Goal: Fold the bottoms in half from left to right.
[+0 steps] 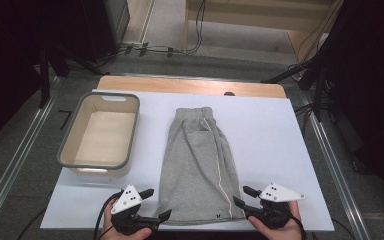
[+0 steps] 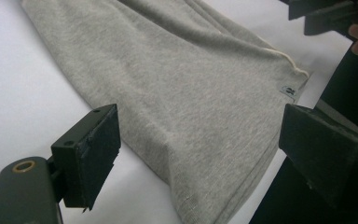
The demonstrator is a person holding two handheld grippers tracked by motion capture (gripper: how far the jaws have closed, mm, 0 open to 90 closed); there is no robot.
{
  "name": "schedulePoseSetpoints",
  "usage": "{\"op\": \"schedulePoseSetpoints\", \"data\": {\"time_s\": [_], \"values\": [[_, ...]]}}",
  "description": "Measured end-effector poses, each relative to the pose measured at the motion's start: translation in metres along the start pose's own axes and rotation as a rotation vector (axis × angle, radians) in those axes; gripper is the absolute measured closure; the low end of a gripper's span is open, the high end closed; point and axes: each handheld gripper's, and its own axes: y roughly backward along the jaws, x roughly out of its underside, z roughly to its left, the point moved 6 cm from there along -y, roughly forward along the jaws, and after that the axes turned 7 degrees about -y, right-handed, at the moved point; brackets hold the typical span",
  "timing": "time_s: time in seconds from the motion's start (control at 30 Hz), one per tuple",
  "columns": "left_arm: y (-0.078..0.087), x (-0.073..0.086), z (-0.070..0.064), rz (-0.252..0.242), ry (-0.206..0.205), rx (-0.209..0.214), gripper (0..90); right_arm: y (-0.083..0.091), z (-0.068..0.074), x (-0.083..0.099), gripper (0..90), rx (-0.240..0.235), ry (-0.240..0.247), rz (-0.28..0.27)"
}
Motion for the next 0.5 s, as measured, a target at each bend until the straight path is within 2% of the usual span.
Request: {"op": "schedulePoseSetpoints", "data": {"time_s": [0.23,0.3,0.5], "values": [[0.004,-0.001,0.003,-0.017,0.002,0.016,6.6,-0.009,-0.007,-0.027,51.2,0.02,0.001,-0.025],[0.005,-0.001,0.003,-0.021,-0.001,0.013,0.5,-0.013,-0.009,-0.036,52.2,0.021,-0.008,-0.033],[0.009,-0.004,0.004,-0.042,-0.007,0.011,0.5,-0.028,-0.013,-0.061,54.2,0.011,-0.011,-0.053]]}}
